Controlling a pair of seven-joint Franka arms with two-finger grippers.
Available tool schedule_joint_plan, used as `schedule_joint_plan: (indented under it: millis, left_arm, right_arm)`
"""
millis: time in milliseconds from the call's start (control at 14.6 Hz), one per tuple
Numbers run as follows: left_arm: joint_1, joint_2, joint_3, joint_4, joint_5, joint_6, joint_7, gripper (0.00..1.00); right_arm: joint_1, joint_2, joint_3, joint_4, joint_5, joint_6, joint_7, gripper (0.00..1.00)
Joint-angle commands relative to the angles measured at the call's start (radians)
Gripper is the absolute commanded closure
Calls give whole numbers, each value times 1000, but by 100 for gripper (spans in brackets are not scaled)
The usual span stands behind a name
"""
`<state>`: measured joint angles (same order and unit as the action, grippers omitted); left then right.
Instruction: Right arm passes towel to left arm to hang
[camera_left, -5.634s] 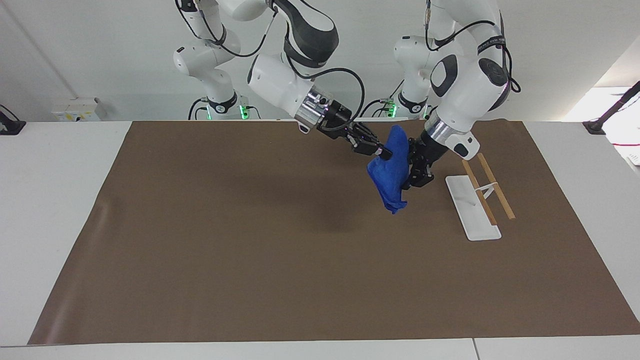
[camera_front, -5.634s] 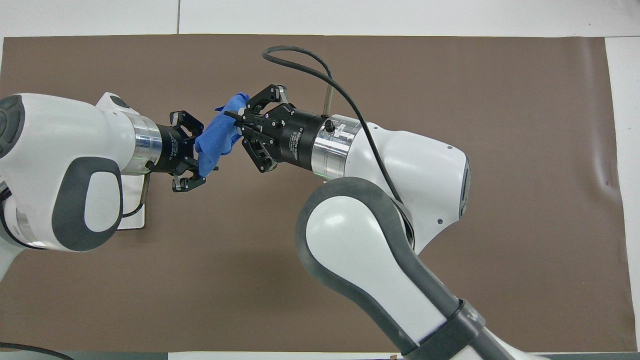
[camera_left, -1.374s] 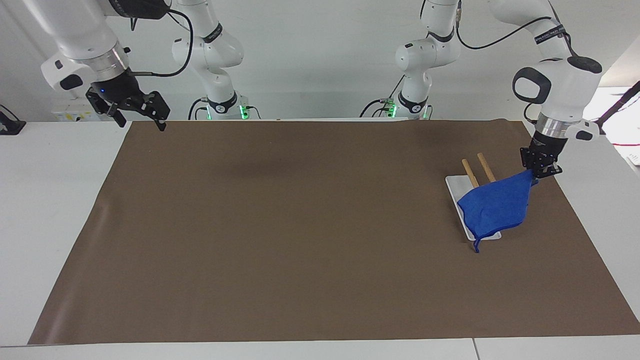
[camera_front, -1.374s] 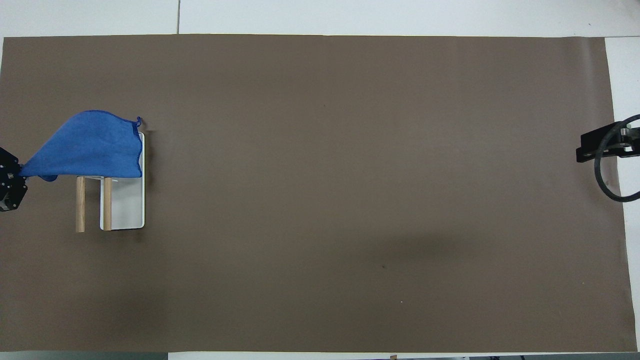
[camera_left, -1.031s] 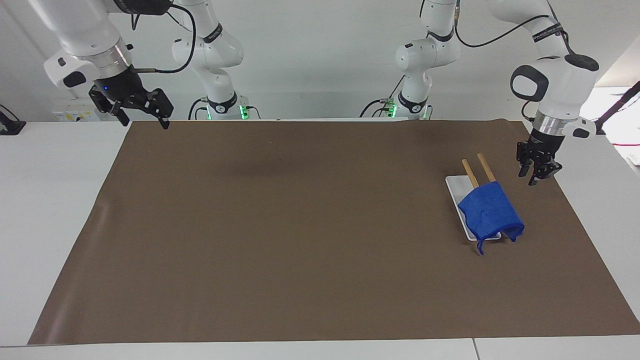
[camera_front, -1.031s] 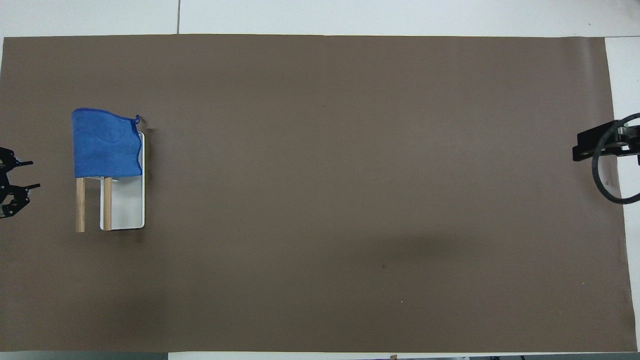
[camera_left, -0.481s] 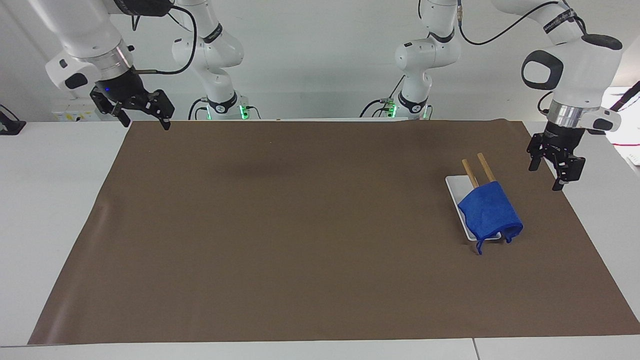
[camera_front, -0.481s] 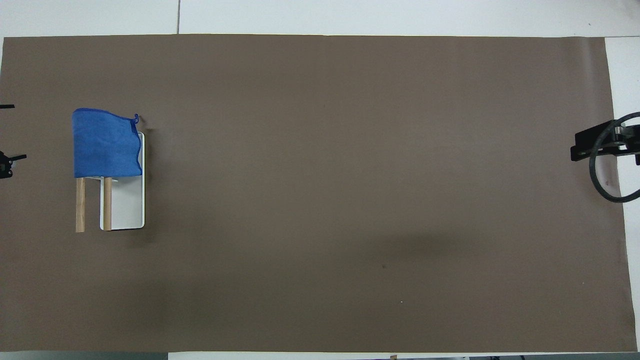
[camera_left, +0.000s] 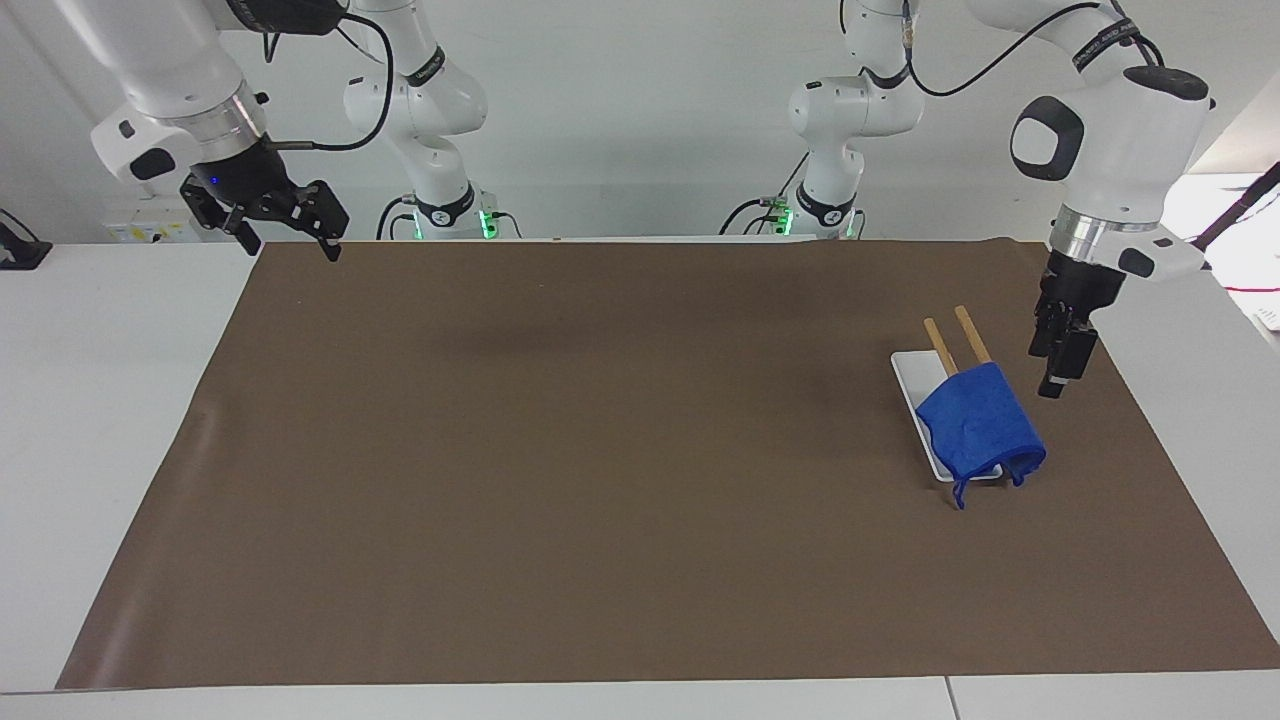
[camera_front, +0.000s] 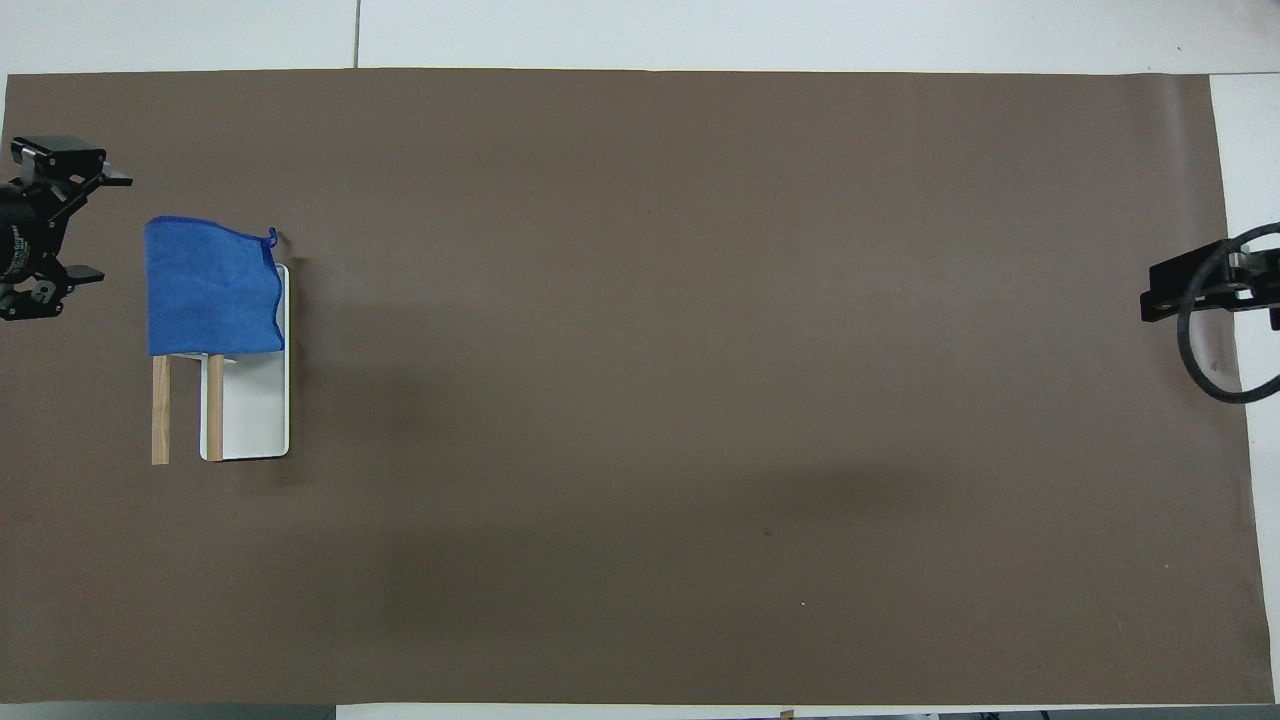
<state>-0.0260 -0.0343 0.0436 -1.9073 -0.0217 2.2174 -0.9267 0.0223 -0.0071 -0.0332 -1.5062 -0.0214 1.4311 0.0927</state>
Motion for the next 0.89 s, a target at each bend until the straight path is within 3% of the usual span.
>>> schedule_joint_plan:
  millis: [0,481,824]
  left_arm:
    - [-9,10,13,89,17,-129,213,0]
    - [1,10,16,240,9,-427,641,0]
    - [5,5,25,281,13,-579,814,0]
  right_arm:
    - [-7,9,4,17,2,-6,-11,0]
    - [-4,9,4,17,-3,-5,-10,0]
    - [-4,7,6,15,-2,3,-10,0]
